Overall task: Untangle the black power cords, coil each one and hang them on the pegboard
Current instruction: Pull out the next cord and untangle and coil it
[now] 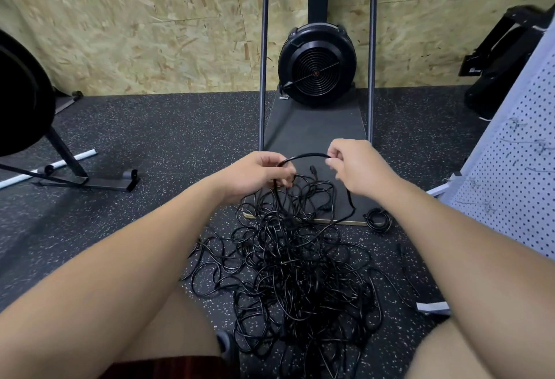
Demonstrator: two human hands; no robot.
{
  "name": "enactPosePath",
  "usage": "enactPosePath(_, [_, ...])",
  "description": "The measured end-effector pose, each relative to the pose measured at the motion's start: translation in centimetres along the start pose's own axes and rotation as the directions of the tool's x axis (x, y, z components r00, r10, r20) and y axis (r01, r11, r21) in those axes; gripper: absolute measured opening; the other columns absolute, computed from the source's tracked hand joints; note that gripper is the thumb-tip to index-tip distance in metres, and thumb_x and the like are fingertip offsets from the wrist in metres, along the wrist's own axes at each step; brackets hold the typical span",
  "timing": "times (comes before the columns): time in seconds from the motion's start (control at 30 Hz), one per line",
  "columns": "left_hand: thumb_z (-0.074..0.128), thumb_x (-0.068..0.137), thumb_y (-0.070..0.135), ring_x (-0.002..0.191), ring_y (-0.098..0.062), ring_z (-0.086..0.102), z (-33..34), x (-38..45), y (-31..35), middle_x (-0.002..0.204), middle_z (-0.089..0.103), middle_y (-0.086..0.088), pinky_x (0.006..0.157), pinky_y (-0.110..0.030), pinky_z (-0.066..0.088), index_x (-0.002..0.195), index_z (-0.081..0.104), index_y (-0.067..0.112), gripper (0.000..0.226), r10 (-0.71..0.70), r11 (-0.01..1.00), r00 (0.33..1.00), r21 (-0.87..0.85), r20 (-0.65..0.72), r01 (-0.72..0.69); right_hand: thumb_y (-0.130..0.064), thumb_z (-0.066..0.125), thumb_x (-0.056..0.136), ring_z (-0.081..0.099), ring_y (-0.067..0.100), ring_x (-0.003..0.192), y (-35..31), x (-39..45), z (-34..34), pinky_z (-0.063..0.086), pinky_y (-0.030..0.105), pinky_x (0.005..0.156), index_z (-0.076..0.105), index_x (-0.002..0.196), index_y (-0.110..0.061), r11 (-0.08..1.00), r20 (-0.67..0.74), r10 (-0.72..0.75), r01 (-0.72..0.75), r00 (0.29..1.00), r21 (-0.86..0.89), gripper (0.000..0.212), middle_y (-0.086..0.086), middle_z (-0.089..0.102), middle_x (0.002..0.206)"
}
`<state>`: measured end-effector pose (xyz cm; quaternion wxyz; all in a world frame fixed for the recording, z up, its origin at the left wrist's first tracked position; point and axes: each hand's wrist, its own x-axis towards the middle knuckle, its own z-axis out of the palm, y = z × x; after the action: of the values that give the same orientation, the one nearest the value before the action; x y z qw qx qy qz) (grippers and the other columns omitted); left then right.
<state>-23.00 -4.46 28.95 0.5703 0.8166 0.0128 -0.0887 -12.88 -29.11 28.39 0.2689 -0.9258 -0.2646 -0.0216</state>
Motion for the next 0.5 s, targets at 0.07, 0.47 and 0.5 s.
enactPosePath(0.07, [0.059,0.112,0.008,0.101,-0.028,0.073,-0.4,0.2,-0.8,0.100,0.074,-0.014,0.113,-0.057,0.054,0.110,0.072,0.000,0.015,0.008,0.999,1.000,-0.034,-0.019,-0.008,-0.030,0.064,0.108,0.074,0.024,0.079,0.5,0.0,-0.1,0.064,0.046,0.082,0.060,0.088,-0.030,0.999,0.046,0.043,-0.042,0.998,-0.029,0.020,-0.002,0.074,0.092])
enactPosePath(0.47, [0.057,0.115,0.022,0.072,-0.017,0.041,1.1,0.1,1.3,0.083,0.053,-0.005,0.066,-0.030,0.036,0.125,0.075,0.002,0.029,0.158,0.979,0.986,-0.125,-0.048,-0.163,-0.038,0.069,0.106,0.058,0.000,0.066,-3.1,-1.3,-2.2,0.044,0.034,0.068,0.068,0.097,-0.031,0.970,0.051,-0.145,0.132,0.988,0.205,0.011,-0.013,0.068,0.092])
enactPosePath(0.5, [0.060,0.114,0.024,0.071,-0.017,0.042,1.2,-0.1,1.6,0.081,0.052,-0.004,0.065,-0.029,0.036,0.125,0.074,0.002,0.028,0.167,0.977,0.985,-0.127,-0.047,-0.171,-0.034,0.067,0.107,0.061,0.003,0.066,-3.4,-1.4,-2.6,0.050,0.038,0.069,0.069,0.096,-0.028,0.963,0.047,-0.139,0.124,0.989,0.240,0.012,-0.010,0.070,0.087])
